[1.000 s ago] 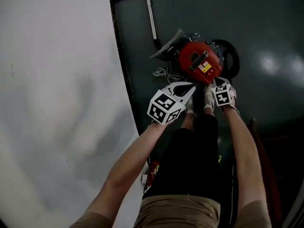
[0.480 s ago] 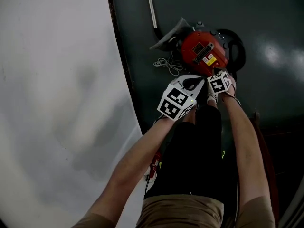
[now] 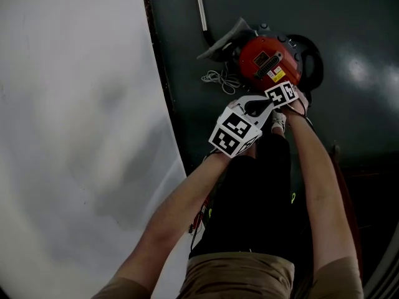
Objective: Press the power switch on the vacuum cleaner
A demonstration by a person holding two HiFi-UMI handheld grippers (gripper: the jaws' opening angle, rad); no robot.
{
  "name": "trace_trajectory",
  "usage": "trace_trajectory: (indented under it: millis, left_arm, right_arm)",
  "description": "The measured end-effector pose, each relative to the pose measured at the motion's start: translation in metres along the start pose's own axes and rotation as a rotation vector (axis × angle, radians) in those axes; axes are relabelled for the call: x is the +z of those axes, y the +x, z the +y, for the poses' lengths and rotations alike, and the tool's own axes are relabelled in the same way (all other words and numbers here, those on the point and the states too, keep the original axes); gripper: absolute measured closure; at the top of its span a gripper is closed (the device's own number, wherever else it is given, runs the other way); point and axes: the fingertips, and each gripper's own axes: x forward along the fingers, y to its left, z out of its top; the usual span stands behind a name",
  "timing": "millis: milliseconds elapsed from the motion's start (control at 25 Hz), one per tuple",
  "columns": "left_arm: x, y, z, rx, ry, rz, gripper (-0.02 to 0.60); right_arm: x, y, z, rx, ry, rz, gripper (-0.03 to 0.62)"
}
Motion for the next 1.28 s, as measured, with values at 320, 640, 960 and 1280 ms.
trace_trajectory:
  millis: [320,640,960,1280]
  left_arm:
    - [0.036,-0.039,-0.038,0.008,0.043,-0.069,0.578]
    - [0.082,-0.118,-0.091,0.032,0.045,-0.146,0.578]
    - [0.125,-0.23,-0.157,0.077,0.094,-0.265,0.578]
    - [0.187,-0.309,-0.225,0.013,0.096,-0.344,0.578]
  right_arm:
    - [-0.007,-0.012,-0.01,0.191,0.201,-0.089,0.582]
    - [0.001,-0.189,-0.013,0.144,-0.019,-0.448,0.582]
    - [0.032,-0.452,0.035,-0.004,-0.288,-0.779,0.58]
    - [0.04,-0.652,0.062,0.026,-0.383,-0.989,0.582]
